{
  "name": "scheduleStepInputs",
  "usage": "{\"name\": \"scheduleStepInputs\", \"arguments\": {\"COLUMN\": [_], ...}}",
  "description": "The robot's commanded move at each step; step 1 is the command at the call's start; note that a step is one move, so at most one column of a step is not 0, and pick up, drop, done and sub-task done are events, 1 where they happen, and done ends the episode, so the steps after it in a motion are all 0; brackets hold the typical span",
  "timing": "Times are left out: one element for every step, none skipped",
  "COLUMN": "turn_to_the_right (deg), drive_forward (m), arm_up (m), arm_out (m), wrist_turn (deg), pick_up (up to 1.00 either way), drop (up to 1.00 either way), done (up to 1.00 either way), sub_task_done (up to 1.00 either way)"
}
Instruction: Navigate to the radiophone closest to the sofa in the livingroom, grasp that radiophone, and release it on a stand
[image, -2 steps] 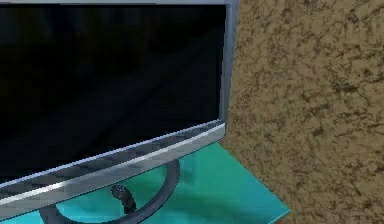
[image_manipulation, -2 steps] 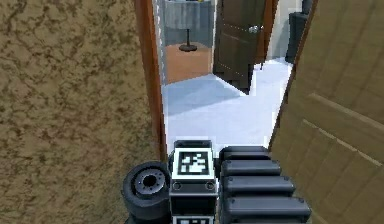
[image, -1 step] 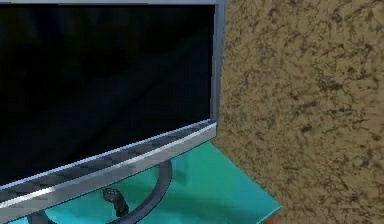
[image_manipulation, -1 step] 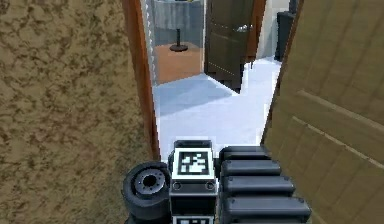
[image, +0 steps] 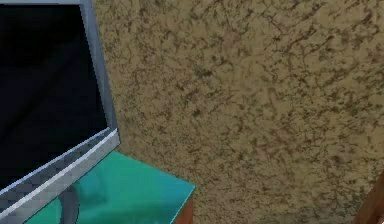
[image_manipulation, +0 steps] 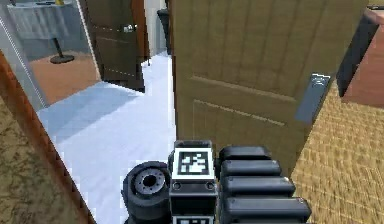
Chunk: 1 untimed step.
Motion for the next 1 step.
{"name": "scheduleStepInputs", "arguments": {"turn_to_the_right": [0.0], "drive_forward": [0.15], "arm_up": [0.0], "arm_out": [0.0], "wrist_turn": [0.0], "pick_up": [0.0], "drop": [0.0], "done": [0.0], "sub_task_done": [0.0]}}
